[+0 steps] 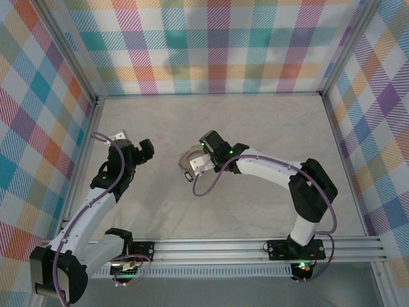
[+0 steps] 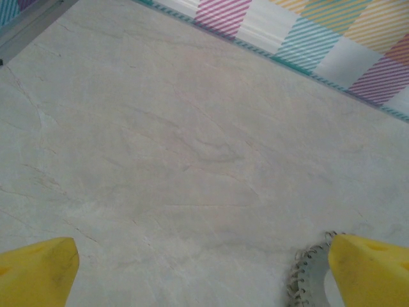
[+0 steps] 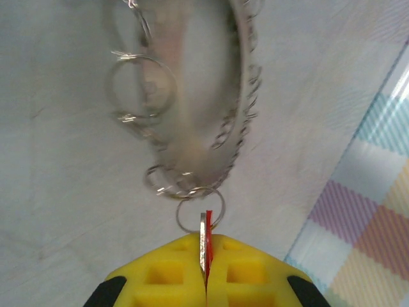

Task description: Put the keys on the keyring

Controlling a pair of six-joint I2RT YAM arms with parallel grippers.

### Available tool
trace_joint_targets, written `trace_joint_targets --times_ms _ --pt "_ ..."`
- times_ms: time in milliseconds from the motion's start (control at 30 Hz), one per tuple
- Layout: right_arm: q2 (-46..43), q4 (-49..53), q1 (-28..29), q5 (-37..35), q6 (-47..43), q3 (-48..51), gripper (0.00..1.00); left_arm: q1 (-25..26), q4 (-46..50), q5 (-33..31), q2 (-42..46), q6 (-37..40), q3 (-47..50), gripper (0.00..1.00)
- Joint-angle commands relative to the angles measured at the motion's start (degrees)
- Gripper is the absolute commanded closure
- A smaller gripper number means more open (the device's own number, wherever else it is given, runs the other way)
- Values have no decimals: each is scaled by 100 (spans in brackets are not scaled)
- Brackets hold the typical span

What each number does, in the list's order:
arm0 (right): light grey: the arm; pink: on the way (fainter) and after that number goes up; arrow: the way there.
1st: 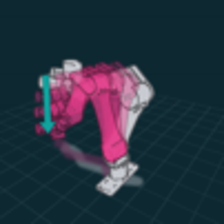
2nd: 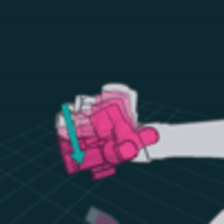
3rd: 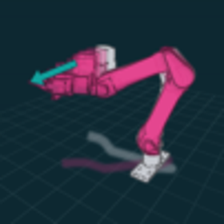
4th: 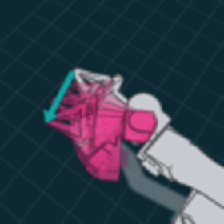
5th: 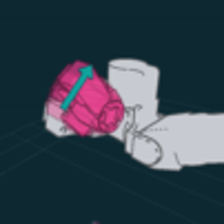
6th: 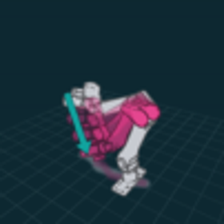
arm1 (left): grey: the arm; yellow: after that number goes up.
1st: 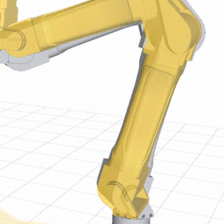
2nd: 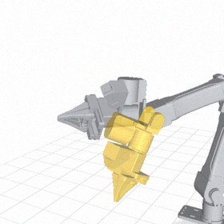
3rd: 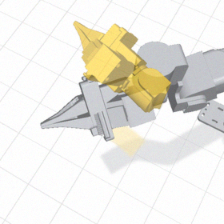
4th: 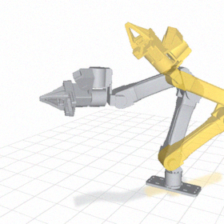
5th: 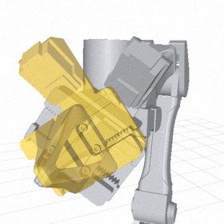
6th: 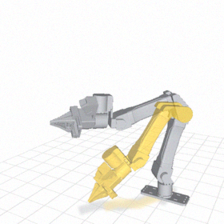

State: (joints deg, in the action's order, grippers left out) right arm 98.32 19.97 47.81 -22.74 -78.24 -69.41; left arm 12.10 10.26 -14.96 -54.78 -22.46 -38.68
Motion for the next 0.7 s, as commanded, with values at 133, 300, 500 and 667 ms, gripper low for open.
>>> trace_joint_targets --times_ms 133,300,500,667 --pt "-779 -45 -260 15 823 966 100 -48 -165 147 7 -194 193 0" --pt "-890 -127 -425 198 1088 1552 100 -36 -189 37 -6 -225 238 0" --pt "-896 -170 -1007 262 1291 2111 100 -37 -157 -89 9 -288 307 0" --pt "-1166 7 -1371 257 1361 2460 99 -41 -169 -301 4 -476 462 0"
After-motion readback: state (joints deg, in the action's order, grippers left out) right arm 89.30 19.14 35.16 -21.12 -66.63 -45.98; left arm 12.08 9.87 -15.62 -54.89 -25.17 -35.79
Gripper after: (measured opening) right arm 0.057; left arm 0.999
